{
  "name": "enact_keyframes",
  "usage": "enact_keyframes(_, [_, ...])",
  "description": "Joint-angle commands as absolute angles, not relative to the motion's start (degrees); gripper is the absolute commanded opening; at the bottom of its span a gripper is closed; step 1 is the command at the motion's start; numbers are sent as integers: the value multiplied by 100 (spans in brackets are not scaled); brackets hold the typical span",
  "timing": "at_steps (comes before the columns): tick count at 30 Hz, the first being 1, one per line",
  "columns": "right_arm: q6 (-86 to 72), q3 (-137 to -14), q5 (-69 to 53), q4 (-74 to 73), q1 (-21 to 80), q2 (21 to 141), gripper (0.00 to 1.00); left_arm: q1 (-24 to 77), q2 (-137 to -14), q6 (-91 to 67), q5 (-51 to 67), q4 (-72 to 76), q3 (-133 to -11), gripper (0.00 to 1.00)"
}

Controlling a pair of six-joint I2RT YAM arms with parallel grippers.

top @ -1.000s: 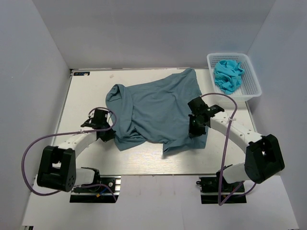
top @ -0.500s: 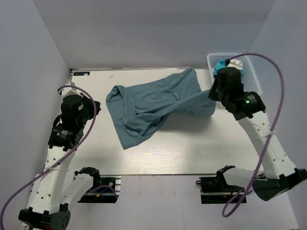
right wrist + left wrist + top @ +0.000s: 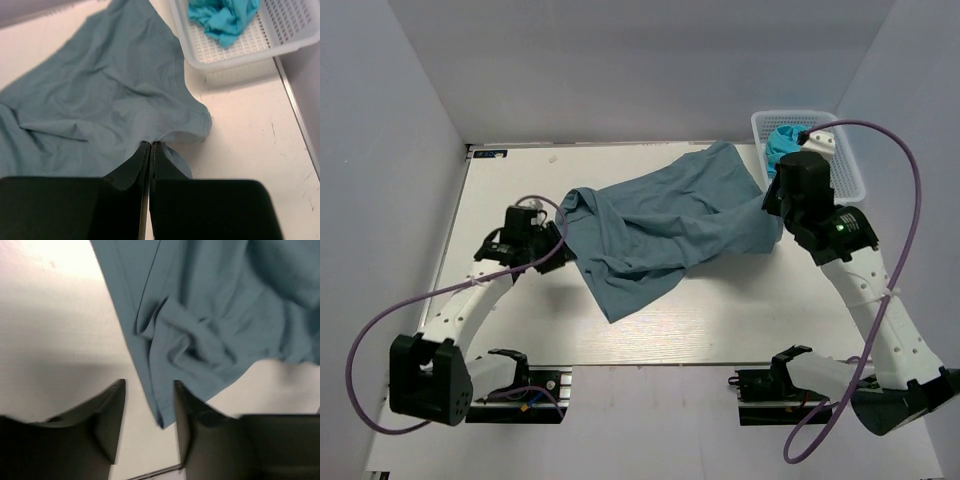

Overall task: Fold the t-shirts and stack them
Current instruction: Flatten out the tshirt

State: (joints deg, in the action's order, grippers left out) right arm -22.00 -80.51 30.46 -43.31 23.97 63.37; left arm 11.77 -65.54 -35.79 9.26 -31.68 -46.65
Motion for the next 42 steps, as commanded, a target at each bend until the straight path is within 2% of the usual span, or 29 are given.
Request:
enact_keyframes(1, [-2285, -7849, 3120, -4017, 2330, 6337, 0, 1274, -6512, -3419, 1740, -2313, -4360, 56])
enact_keyframes(7, [-2356, -7655, 2944, -3973, 2250, 6617, 0, 1415, -7539, -2515, 1802, -1872, -4350, 58])
enact_keyframes(14, [-2294, -7822, 3006, -4122, 2136, 6890, 0, 1635, -8919, -2339, 1855, -1714, -4737, 57])
enact_keyframes(20, [-2276, -7831, 2927, -4148, 2030, 6934, 0, 1792, -9114, -2338, 1731, -1494, -4947, 57])
enact_keyframes(28, [-2259, -7796, 2768, -4157, 1872, 6987, 0, 1907, -9229, -2285, 678, -2679, -5651, 56])
enact_keyframes(30, [-2241, -7778, 2725, -4122, 1872, 6996, 0, 1969, -8975, -2005, 607, -2890, -5704, 60])
enact_keyframes(31, [-2206, -7761, 2733, -4122, 1837, 7005, 0, 2021, -8904, -1882, 606, -2952, -5704, 68])
enact_keyframes(33, [-2189, -7752, 2655, -4078, 1793, 7031, 0, 2074, -8834, -1522, 554, -3146, -5862, 71])
enact_keyframes(39, [-2021, -7734, 2391, -3946, 1732, 7128, 0, 2188, -9008, -363, 1186, -2972, -5801, 74])
enact_keyframes(42, [-1986, -7796, 2320, -3981, 1679, 7216, 0, 2188, -9393, 497, 1731, -2971, -6037, 67])
